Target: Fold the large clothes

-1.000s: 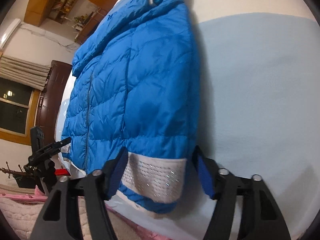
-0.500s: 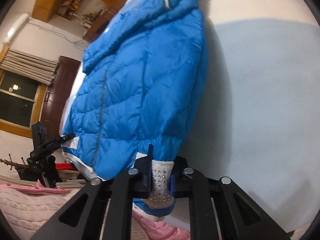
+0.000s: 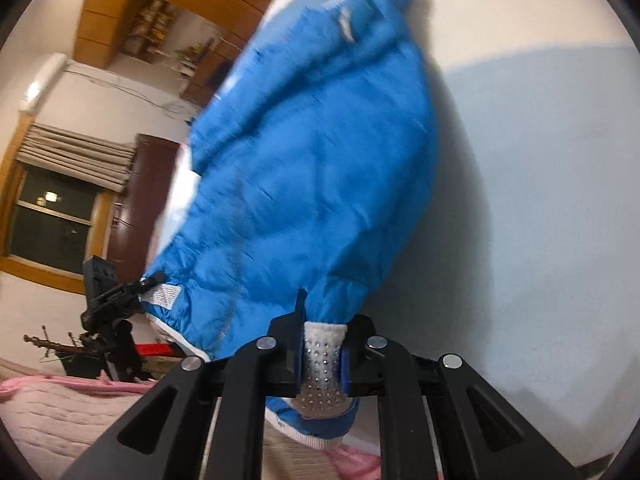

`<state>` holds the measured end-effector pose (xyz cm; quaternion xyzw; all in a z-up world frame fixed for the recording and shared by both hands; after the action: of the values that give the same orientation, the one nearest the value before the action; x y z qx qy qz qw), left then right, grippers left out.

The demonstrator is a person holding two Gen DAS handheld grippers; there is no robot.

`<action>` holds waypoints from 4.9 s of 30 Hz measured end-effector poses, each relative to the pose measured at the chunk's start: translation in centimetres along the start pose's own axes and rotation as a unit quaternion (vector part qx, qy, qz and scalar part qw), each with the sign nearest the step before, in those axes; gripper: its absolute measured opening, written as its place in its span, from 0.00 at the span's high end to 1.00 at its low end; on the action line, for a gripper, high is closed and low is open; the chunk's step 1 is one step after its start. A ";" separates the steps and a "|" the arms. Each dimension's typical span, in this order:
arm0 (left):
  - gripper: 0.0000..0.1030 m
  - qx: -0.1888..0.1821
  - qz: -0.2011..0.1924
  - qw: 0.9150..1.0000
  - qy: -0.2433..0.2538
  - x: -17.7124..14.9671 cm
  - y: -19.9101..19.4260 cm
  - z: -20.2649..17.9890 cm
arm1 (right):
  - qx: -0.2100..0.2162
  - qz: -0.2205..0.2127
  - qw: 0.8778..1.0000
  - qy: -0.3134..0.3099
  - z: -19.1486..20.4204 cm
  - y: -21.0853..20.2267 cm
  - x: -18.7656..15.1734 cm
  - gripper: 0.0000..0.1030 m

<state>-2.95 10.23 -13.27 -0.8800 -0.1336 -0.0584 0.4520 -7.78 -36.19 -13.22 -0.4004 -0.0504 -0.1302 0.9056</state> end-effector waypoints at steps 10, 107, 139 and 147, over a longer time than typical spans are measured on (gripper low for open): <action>0.89 -0.059 -0.051 0.996 0.050 10.2 -1.6 -6.4 | 0.064 -0.052 0.996 -0.024 3.6 -4.6 10.1 0.88; 0.70 0.209 -0.059 0.963 0.156 24.1 16.7 -6.4 | -0.219 -0.025 0.973 -0.064 2.4 8.6 23.6 0.77; 0.37 0.198 -0.076 0.970 0.121 30.9 12.3 -6.9 | -0.193 -0.087 0.977 -0.018 0.3 3.2 29.3 0.38; 0.20 0.147 -0.052 0.986 0.052 30.5 8.6 0.3 | -0.147 -0.059 0.987 0.022 -3.9 1.5 29.0 0.19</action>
<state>28.77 11.26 -13.38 -0.7914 -0.1625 -0.1067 0.5795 20.41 -43.80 -11.25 -0.5226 -0.0348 -0.1983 0.8285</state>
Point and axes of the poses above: each gripper's, at about its wrist camera, not at the fingertips, and y roughly the way its jaws point, z to its left, x to its top, the point moved 2 cm from there along y, roughly the way its jaws point, and after that the axes turned 3 degrees about z, right-handed, at the moved point
